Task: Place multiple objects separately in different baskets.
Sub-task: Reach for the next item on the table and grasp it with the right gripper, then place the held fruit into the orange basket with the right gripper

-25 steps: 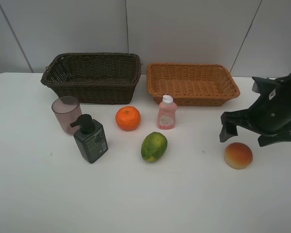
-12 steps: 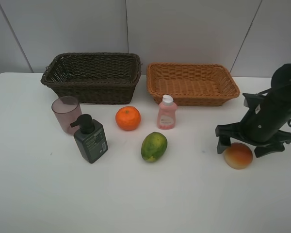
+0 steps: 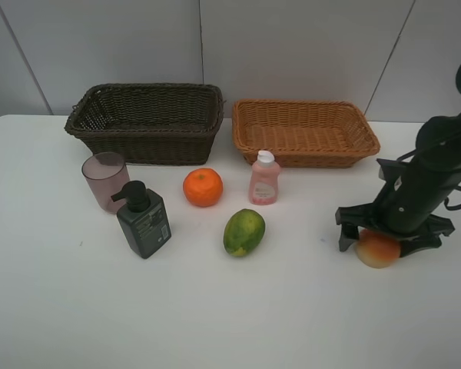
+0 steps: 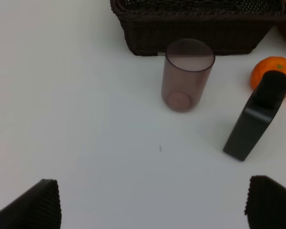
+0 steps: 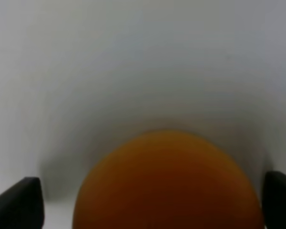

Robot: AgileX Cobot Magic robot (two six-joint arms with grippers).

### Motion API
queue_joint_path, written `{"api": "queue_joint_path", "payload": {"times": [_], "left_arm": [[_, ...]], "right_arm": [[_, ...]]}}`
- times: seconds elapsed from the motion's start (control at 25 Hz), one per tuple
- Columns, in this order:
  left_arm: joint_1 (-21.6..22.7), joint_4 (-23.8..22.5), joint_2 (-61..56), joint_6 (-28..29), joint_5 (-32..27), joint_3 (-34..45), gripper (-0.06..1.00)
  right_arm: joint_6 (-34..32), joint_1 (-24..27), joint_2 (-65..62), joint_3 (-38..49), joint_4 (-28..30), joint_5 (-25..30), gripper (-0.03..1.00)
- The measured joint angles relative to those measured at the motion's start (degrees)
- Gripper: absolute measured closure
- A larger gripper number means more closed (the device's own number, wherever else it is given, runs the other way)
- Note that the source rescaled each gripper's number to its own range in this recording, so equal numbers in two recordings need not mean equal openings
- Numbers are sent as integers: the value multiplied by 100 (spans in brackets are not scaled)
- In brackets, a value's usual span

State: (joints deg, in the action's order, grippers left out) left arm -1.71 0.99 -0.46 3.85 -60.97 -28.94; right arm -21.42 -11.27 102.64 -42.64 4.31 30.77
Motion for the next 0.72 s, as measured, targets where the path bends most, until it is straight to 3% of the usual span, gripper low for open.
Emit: {"api": "queue_joint_path", "payload": {"times": [0.16, 0.24, 0.32, 0.4, 0.72], "left_arm": [[0, 0, 0, 0, 0, 0, -6], [0, 0, 0, 0, 0, 0, -6], [0, 0, 0, 0, 0, 0, -6], [0, 0, 0, 0, 0, 0, -6], [0, 0, 0, 0, 0, 0, -6]], "right_arm": [[120, 0, 76, -34, 8, 36, -2], [139, 0, 103, -54, 35, 61, 5], [151, 0, 103, -59, 54, 68, 21], [151, 0, 122, -65, 66, 51, 48], [151, 0, 122, -65, -85, -84, 50]]}}
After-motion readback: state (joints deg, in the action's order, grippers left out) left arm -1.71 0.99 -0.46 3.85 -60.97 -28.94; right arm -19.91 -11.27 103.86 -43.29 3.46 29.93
